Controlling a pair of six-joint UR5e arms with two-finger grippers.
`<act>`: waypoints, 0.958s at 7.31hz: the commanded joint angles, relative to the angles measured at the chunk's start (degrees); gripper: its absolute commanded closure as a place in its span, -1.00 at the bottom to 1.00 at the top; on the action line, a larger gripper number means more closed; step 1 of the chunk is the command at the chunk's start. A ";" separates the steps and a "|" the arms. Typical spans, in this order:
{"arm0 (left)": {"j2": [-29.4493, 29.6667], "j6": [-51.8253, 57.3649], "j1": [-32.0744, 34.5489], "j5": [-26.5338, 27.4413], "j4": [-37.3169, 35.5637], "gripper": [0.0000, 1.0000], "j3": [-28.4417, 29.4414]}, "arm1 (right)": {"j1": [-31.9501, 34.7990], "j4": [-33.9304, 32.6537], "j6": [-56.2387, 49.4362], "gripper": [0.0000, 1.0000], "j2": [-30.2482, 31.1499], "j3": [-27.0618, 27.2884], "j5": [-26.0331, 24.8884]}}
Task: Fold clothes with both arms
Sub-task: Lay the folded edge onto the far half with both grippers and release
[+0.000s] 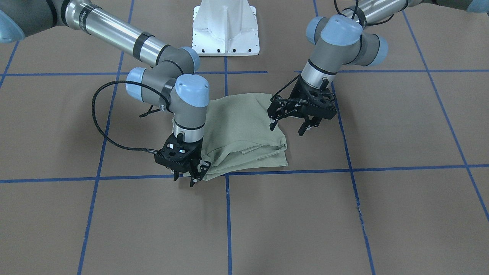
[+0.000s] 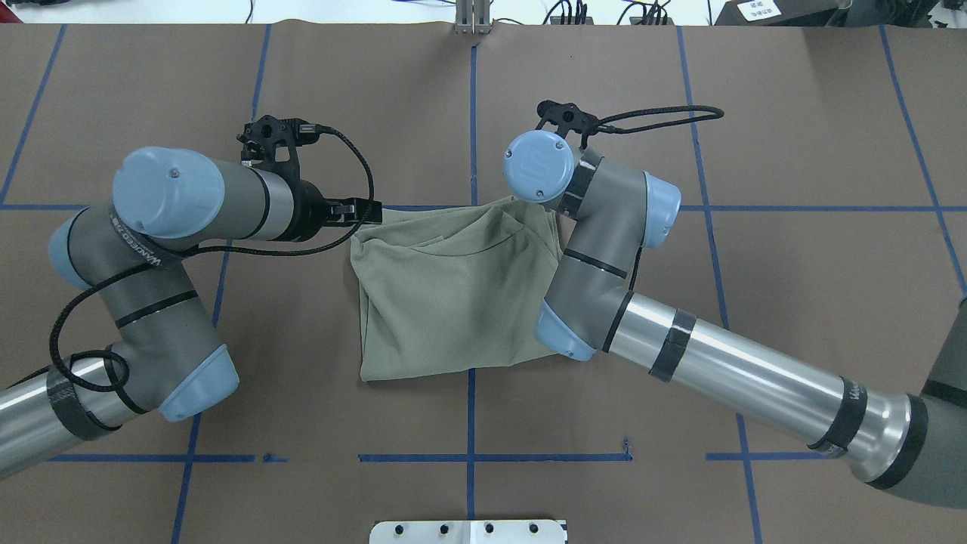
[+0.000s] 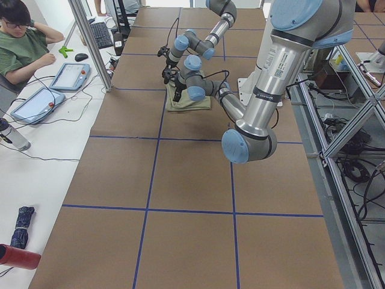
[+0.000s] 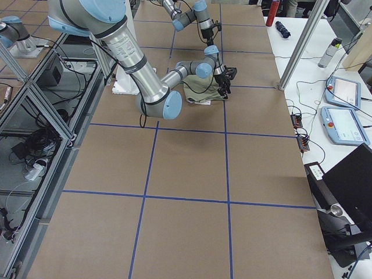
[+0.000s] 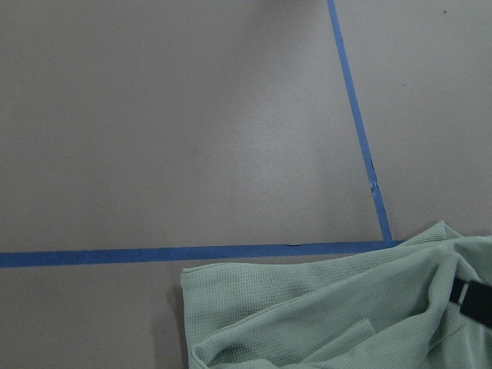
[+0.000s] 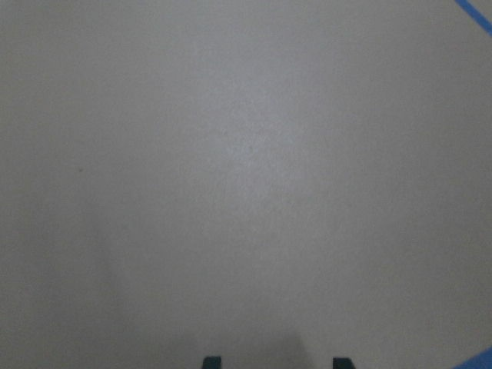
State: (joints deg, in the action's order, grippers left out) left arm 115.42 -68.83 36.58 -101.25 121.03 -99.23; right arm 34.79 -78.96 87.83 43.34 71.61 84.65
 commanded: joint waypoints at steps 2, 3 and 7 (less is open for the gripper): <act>-0.11 -0.07 -0.11 0.00 0.00 -1.00 0.00 | 1.51 -0.14 1.89 -0.15 -5.26 -0.68 6.11; -0.11 -0.07 -0.11 0.00 0.00 -1.00 0.09 | -0.24 -0.23 4.61 -0.15 -5.80 -0.07 6.32; -0.11 -0.60 -0.11 0.00 0.09 -1.00 0.00 | -5.17 -1.99 9.38 -0.02 -5.37 -0.06 4.13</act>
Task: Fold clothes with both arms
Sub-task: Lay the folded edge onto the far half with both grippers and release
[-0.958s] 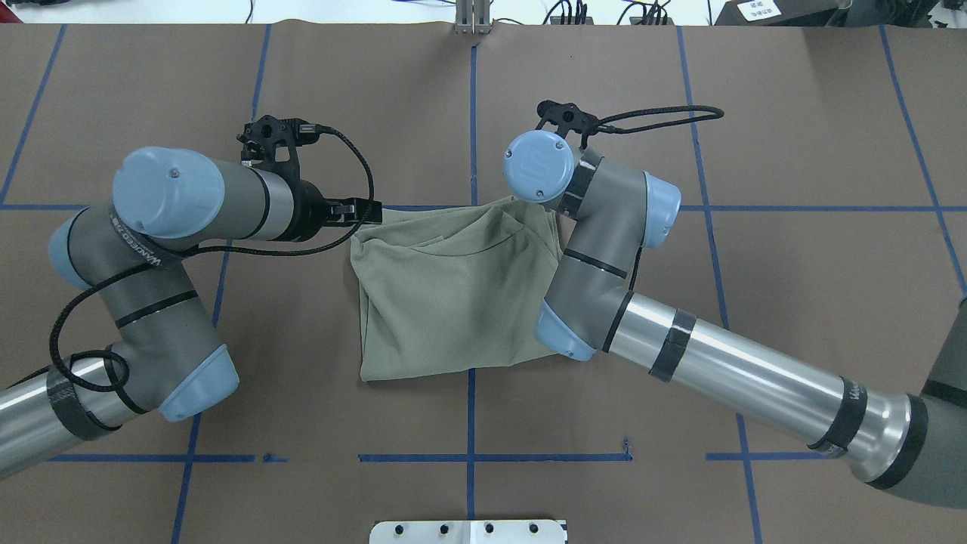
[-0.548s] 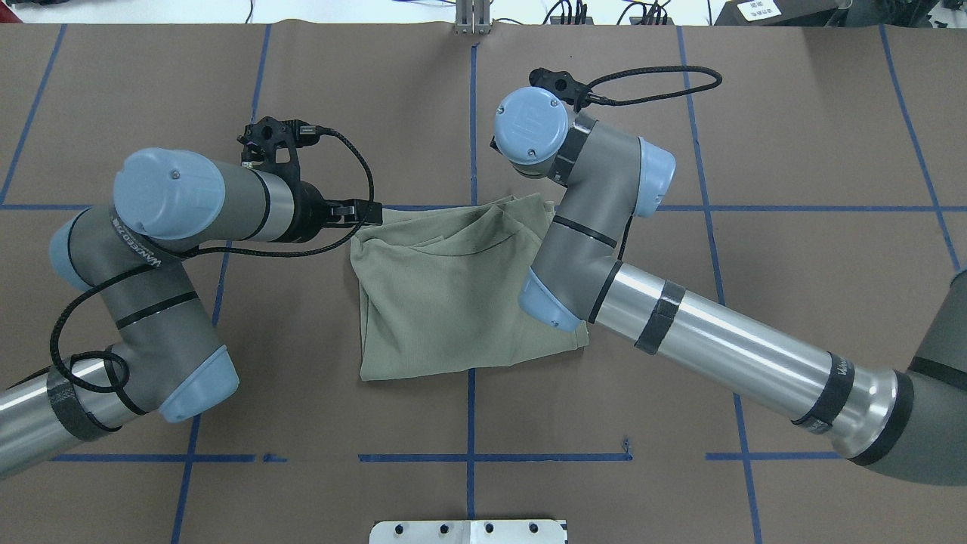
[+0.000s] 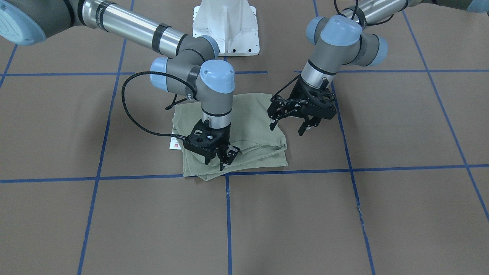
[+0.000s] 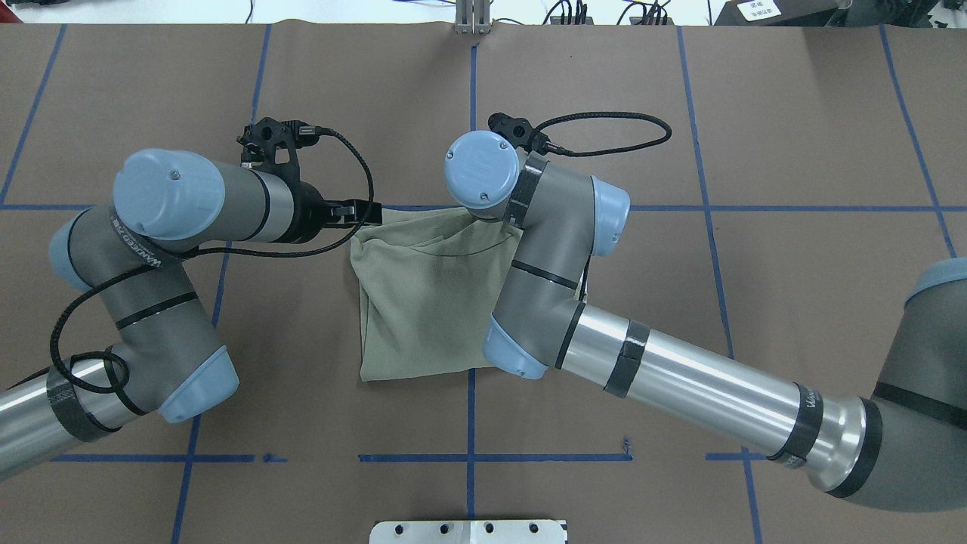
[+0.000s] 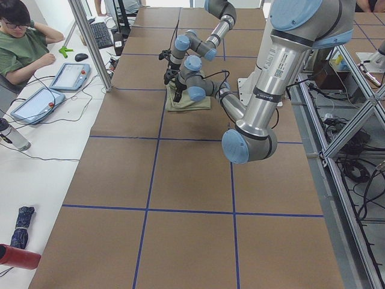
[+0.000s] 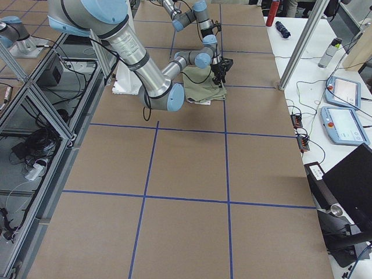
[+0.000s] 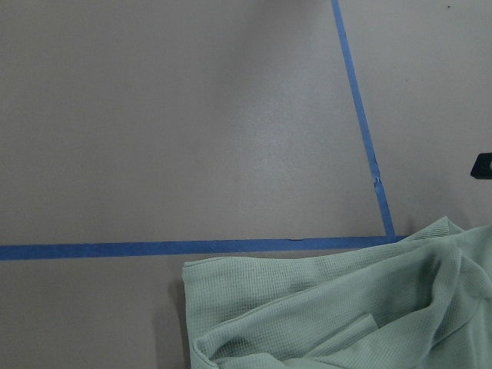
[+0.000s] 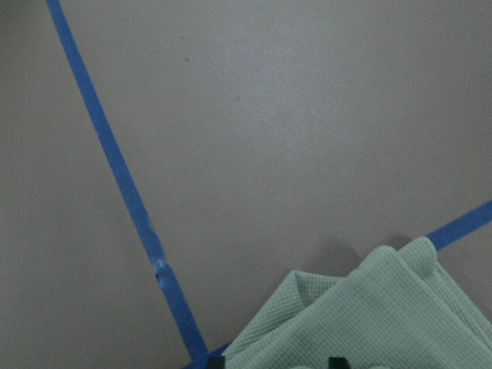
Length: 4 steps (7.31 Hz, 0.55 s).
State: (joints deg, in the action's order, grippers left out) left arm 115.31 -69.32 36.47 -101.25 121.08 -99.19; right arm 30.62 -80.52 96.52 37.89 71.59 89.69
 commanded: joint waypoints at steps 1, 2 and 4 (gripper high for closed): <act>0.00 -1.16 -0.09 0.00 0.03 -1.00 -0.04 | -1.09 -0.43 0.69 0.42 0.08 -0.05 -0.92; 0.00 -1.26 -0.09 0.00 0.03 -1.00 -0.04 | -1.01 -0.52 0.77 0.99 -0.01 -0.05 -0.92; 0.00 -1.26 0.00 0.00 0.03 -1.00 -0.04 | -0.05 -0.95 0.69 1.00 -0.01 -0.05 -0.92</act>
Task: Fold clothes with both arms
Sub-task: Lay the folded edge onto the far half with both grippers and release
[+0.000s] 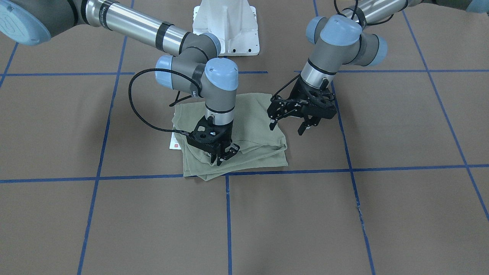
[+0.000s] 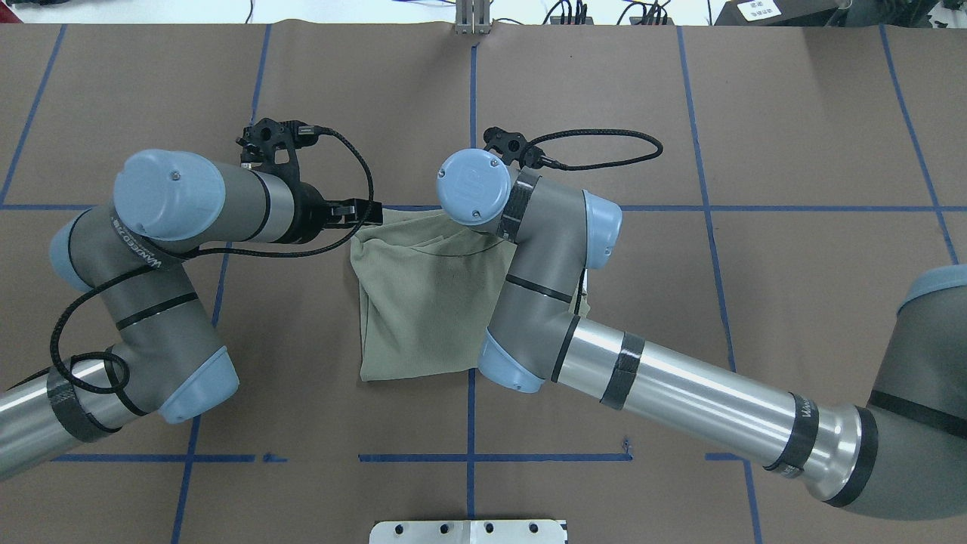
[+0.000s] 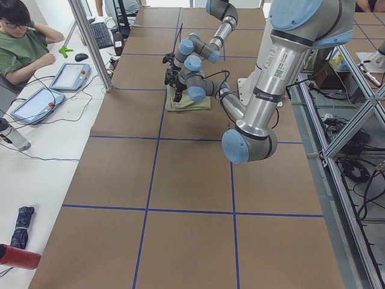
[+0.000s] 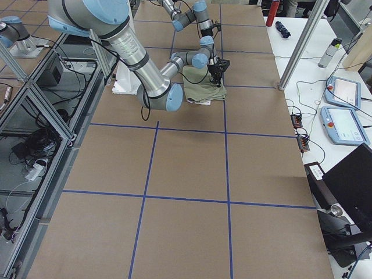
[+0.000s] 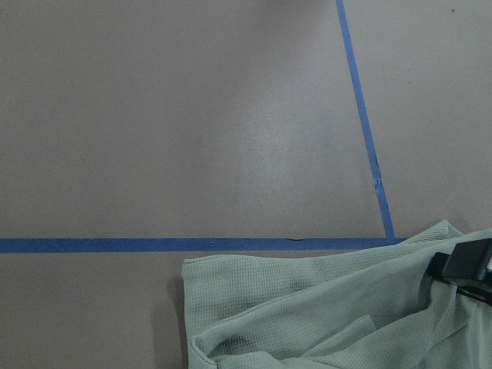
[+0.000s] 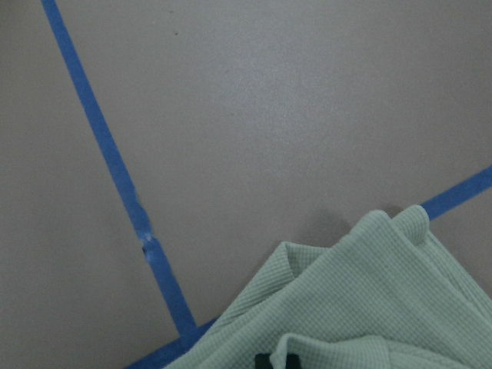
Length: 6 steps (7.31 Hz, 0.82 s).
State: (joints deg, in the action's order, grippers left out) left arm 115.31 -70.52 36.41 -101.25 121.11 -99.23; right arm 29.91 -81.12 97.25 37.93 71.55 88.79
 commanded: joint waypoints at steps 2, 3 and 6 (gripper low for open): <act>0.00 -0.58 -0.02 0.00 0.00 -1.00 0.08 | 2.34 -2.36 -0.05 1.00 0.30 -0.18 -0.02; 0.00 -0.84 -0.02 0.09 0.00 -1.00 0.00 | 2.52 -3.33 -0.05 1.00 0.30 -0.27 -0.28; -0.09 -0.85 -0.02 0.09 0.00 -1.00 0.00 | 2.26 -2.99 -4.24 -1.00 0.13 -0.27 -0.98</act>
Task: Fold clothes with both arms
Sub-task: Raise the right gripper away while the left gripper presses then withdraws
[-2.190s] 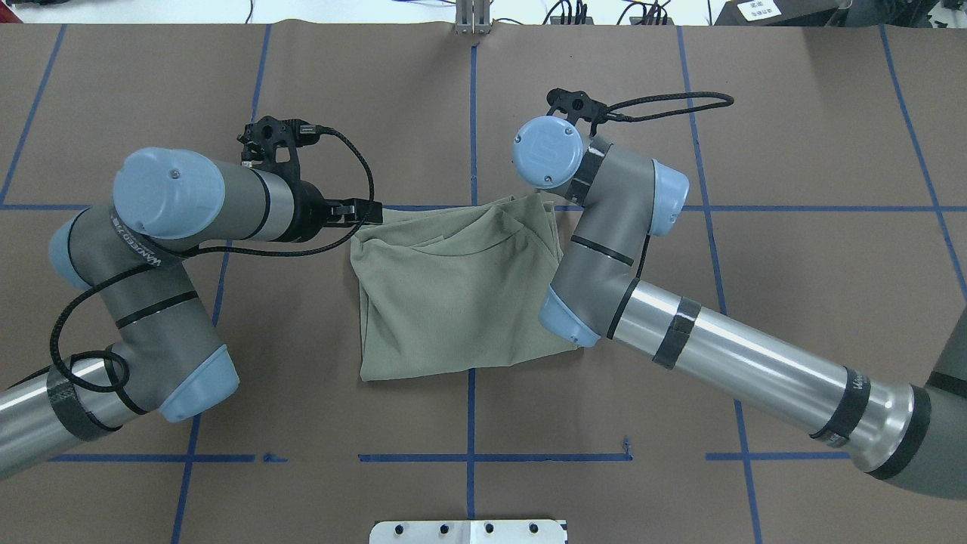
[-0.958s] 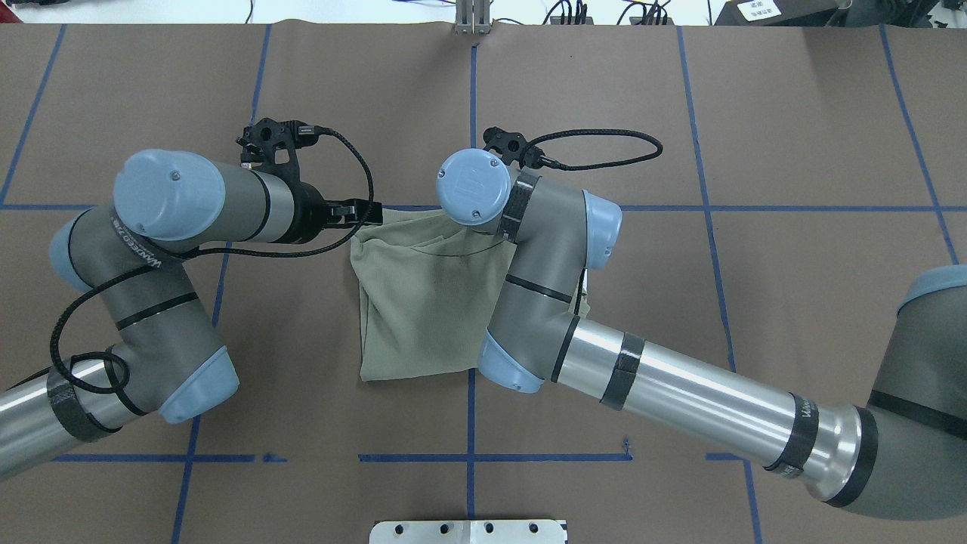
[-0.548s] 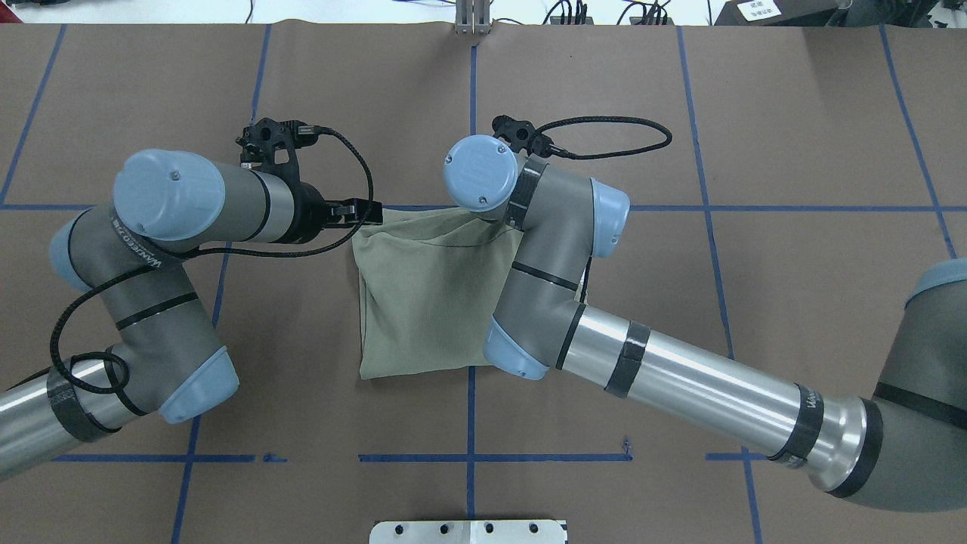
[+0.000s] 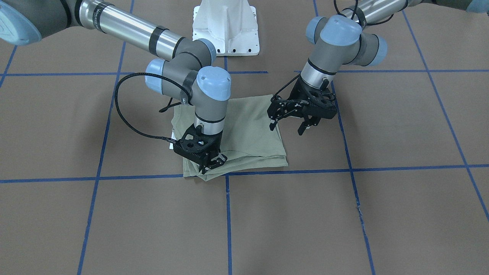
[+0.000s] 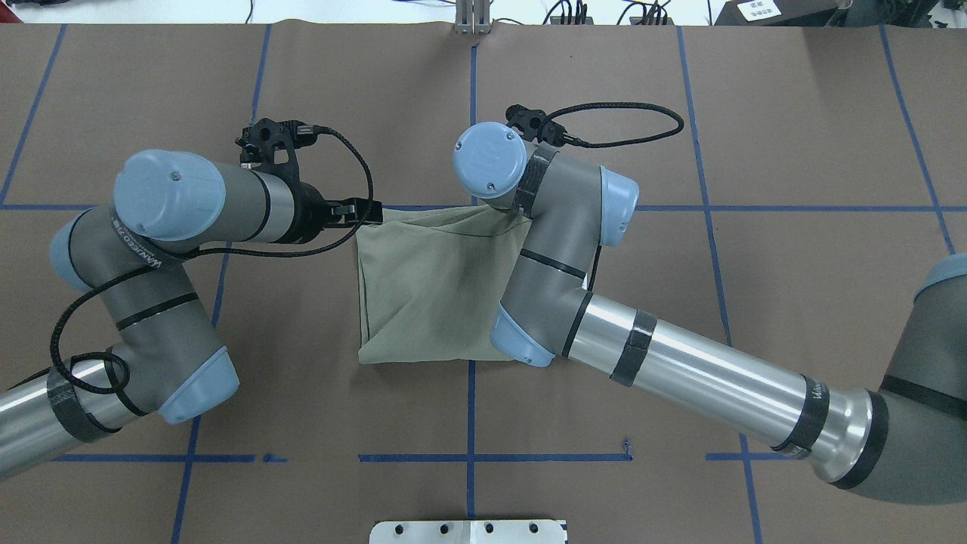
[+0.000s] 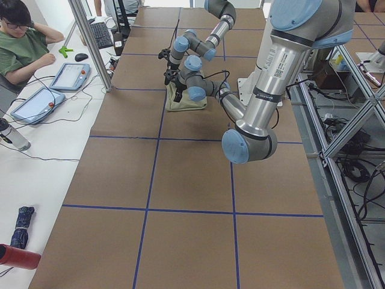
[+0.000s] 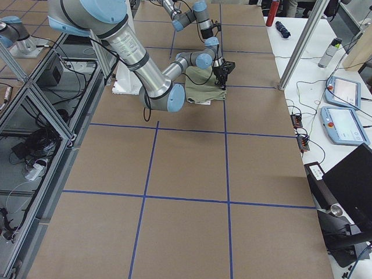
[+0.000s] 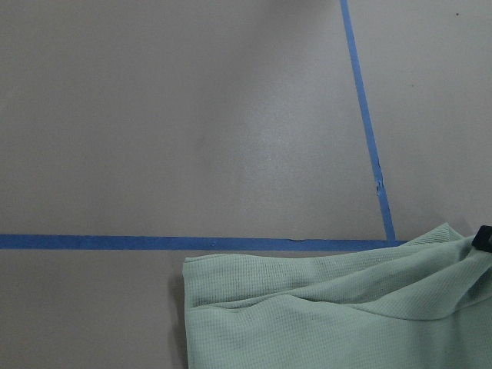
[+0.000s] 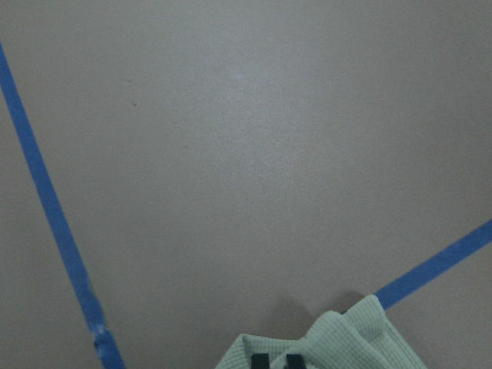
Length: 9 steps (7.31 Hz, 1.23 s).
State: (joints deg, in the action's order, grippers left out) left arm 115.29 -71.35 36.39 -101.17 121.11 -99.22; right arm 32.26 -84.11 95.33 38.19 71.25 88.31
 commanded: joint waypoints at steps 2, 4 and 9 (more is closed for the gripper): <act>0.11 -0.02 -0.35 0.18 -0.35 -1.00 0.95 | 2.96 0.26 -12.65 -1.00 -0.05 1.42 4.02; 1.86 -0.72 -2.98 4.10 -0.88 -1.00 5.50 | 9.46 -0.09 -24.69 -1.00 4.93 9.03 15.27; 7.14 -0.02 -6.77 9.76 -7.21 -1.00 10.18 | 13.89 -0.18 -32.14 -1.00 10.15 14.62 20.85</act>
State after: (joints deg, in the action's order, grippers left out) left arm 121.12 -71.42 29.81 -92.45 115.45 -90.50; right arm 46.01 -84.42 63.46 48.12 85.58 109.17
